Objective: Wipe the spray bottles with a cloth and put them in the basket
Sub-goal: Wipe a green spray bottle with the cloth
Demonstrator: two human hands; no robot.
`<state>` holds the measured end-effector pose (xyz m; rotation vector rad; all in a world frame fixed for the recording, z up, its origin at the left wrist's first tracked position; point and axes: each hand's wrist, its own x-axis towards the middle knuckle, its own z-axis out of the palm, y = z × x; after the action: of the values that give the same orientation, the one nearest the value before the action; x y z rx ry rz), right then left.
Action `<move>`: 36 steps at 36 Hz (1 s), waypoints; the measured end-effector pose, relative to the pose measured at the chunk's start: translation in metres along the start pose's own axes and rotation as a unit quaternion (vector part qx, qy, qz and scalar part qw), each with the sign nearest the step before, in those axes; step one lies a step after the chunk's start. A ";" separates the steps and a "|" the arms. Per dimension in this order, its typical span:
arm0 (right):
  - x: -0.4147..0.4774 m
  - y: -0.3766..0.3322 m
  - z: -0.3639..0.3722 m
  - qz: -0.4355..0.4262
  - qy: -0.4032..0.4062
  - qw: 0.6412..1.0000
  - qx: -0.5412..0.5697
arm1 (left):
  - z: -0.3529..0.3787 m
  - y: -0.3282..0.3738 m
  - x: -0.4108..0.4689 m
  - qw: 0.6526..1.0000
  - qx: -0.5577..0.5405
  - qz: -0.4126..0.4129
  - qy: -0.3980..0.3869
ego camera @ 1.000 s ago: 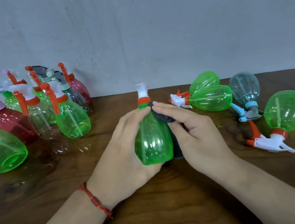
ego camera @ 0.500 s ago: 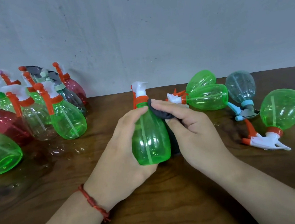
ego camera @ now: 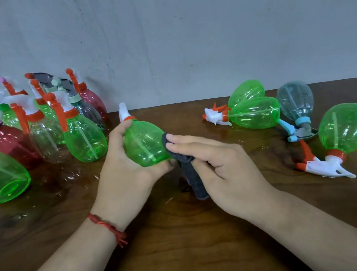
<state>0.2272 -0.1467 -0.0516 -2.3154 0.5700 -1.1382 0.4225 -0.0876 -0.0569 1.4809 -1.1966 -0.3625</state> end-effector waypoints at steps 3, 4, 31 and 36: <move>-0.001 -0.001 -0.001 -0.005 0.000 1.000 0.000 | -0.001 0.000 0.001 1.000 -0.013 -0.014 0.002; -0.001 -0.001 -0.001 -0.007 0.001 1.000 0.000 | -0.002 0.001 0.001 1.000 -0.004 -0.006 -0.004; 0.010 0.012 -0.008 0.166 0.093 0.957 0.219 | 0.016 0.007 -0.018 0.978 0.034 0.111 -0.175; 0.005 0.013 -0.003 0.109 0.080 0.985 0.108 | 0.019 0.004 -0.018 0.970 0.093 0.170 -0.147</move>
<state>0.2254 -0.1605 -0.0542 -1.9389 0.7041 -1.2222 0.3984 -0.0829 -0.0658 1.3770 -1.7321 -0.2442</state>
